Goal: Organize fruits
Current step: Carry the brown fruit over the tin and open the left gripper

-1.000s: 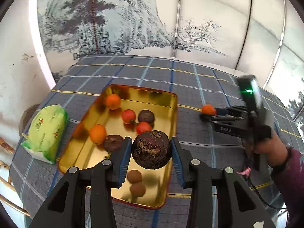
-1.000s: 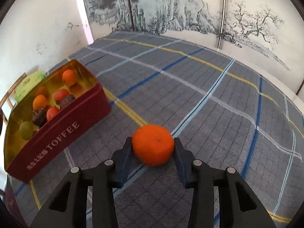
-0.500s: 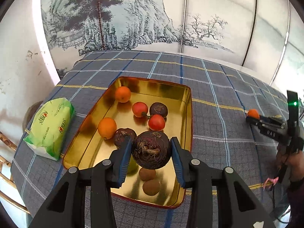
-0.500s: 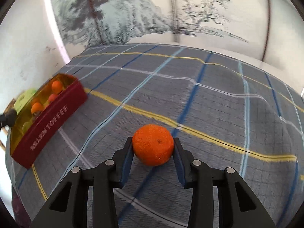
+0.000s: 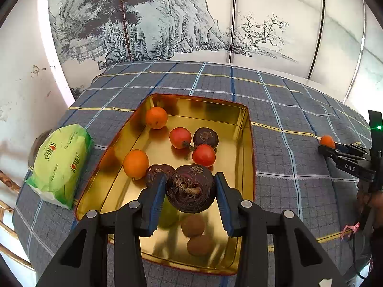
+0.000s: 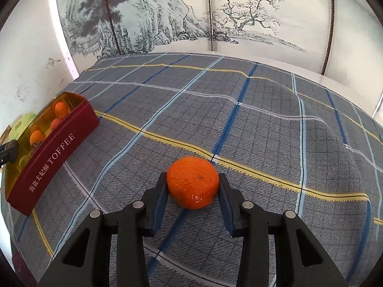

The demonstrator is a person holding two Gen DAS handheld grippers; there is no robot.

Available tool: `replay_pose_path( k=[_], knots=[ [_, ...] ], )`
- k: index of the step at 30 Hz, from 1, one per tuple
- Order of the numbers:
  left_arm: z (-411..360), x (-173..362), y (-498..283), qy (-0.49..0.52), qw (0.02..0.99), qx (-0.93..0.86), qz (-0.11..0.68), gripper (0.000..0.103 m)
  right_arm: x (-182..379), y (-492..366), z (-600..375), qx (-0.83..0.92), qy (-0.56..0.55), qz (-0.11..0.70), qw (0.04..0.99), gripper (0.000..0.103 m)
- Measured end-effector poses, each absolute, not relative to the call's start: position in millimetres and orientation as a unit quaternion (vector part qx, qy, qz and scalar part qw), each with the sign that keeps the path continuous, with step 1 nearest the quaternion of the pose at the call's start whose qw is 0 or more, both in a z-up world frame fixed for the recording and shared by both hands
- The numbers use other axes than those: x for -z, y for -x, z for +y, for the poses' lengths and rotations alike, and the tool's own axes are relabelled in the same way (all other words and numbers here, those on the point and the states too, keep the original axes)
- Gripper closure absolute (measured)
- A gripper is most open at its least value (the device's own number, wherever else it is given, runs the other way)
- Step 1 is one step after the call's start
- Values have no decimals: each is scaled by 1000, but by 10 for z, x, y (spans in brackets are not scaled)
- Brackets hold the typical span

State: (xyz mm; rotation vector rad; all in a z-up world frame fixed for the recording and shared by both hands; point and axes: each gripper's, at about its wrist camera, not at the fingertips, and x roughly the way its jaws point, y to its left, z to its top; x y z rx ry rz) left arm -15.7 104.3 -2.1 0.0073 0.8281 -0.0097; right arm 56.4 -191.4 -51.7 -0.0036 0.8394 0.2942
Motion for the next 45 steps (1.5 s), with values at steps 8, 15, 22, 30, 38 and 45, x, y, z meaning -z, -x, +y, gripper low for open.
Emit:
replay_pose_path(
  k=[8,15,22,30,38,45],
  knots=[
    [1006,57,67,-12,915,6,404,66,551,-579,-1916,-139,0,414,900,62],
    [948,65,9,-29,917,1,399,66,560,-584,-1908,-137,1,418,898,62],
    [928,86,-35,-34,916,-5,400,66,562,-593,-1911,-138,1,418,898,61],
    [917,137,-84,-37,914,-10,404,66,563,-595,-1909,-137,1,418,898,61],
    [922,166,-101,-37,913,-12,405,66,564,-598,-1910,-137,1,418,898,61],
    [930,200,-121,-38,913,-16,406,66,565,-602,-1909,-137,1,418,898,61]
  ],
)
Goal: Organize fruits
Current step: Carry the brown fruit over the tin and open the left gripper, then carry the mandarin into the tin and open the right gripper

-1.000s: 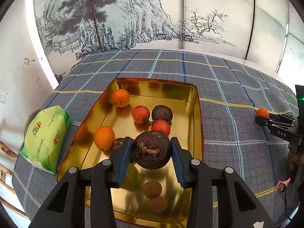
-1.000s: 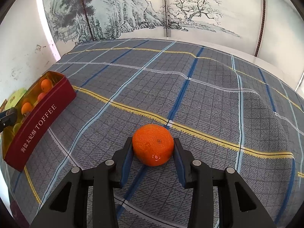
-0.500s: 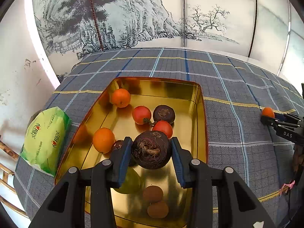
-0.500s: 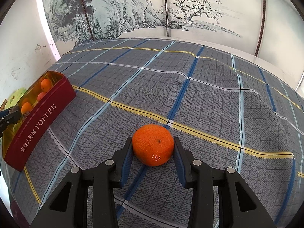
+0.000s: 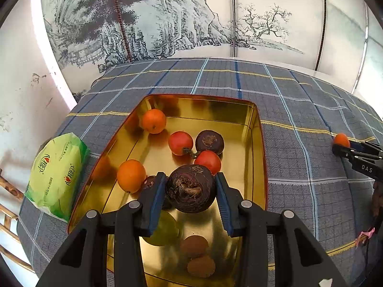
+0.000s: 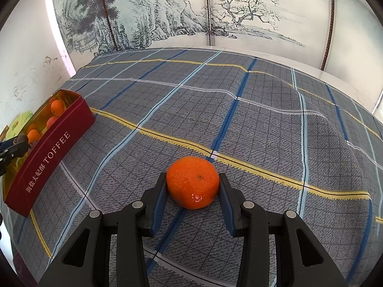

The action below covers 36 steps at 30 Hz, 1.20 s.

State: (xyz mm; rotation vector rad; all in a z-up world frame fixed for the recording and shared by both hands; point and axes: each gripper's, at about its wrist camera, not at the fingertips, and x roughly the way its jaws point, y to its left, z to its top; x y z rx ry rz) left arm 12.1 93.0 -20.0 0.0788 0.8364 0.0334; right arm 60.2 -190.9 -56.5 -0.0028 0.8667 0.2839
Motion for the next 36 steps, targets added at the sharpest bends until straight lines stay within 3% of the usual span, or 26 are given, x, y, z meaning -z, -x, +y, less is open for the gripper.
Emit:
replay_pose_path(
  k=[36],
  knots=[
    [926,133,-136,-57,921,-43,384,62,573,-627,-1902,-136,4,418,898,61]
  ],
)
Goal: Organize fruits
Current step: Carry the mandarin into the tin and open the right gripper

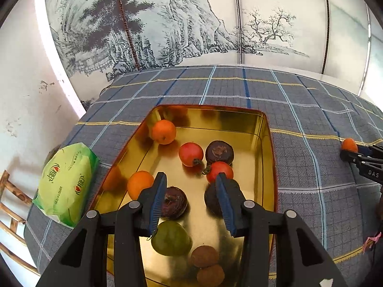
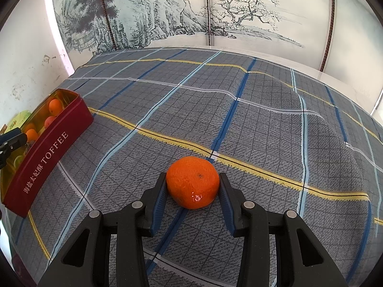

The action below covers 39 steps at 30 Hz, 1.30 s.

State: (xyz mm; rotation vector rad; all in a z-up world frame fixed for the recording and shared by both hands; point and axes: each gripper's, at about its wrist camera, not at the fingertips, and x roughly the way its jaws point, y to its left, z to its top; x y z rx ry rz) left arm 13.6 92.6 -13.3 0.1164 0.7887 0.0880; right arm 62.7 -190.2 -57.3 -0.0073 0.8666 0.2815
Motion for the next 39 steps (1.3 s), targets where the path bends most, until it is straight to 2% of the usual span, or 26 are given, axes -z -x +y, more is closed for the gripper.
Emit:
replay_pose_path(
  k=[7,9,13,16,18,27,39],
  knots=[
    [943,30,24,-55,925,-57,372,48,571,-618,-1908,-144,9,416,898,61],
    [971,-13,79,-56,925,-73,367,32,556,-597,-1895,-143,13,412,900,61],
    [1035,-63,164,-54,928,-91,357,25,496,-479,-1787,-158,8,408,899,61],
    [1104,-90,224,-46,929,-101,354,24,379,-380,-1637,-180,9,399,899,61],
    [1162,-103,262,-38,928,-109,353,19,280,-318,-1524,-197,9,391,899,61],
    [1468,-171,454,-7,931,-143,337,9,-175,-52,-661,-293,19,354,888,61],
    [1837,-125,532,14,925,-180,334,8,-219,-100,212,-341,40,354,870,61]
  ],
)
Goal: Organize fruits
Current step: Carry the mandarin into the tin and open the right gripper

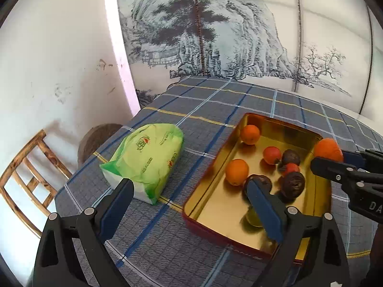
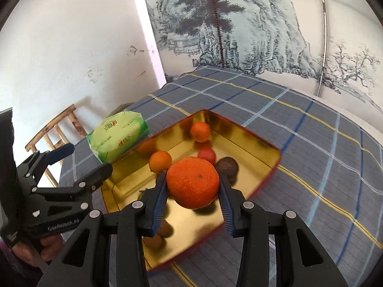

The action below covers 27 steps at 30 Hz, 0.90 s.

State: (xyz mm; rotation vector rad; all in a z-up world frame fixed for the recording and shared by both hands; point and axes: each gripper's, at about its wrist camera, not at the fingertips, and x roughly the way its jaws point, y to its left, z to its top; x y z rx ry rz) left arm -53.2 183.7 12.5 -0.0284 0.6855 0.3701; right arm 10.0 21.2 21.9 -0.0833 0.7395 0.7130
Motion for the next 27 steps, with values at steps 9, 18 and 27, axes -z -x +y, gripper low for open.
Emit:
replay_pose_path(
  k=[9,18,27],
  knots=[
    [2046,-31,515,29,921,-197,336,8,-92,-246,480,-331,46,368,867,61],
    [2163,-13,541,43,923,-205,322,5,20,-330,604,-323,49,380,865,61],
    [2260,-36,595,54,926,-213,306,3,60,-372,707,-324,54,381,864,61]
  ],
)
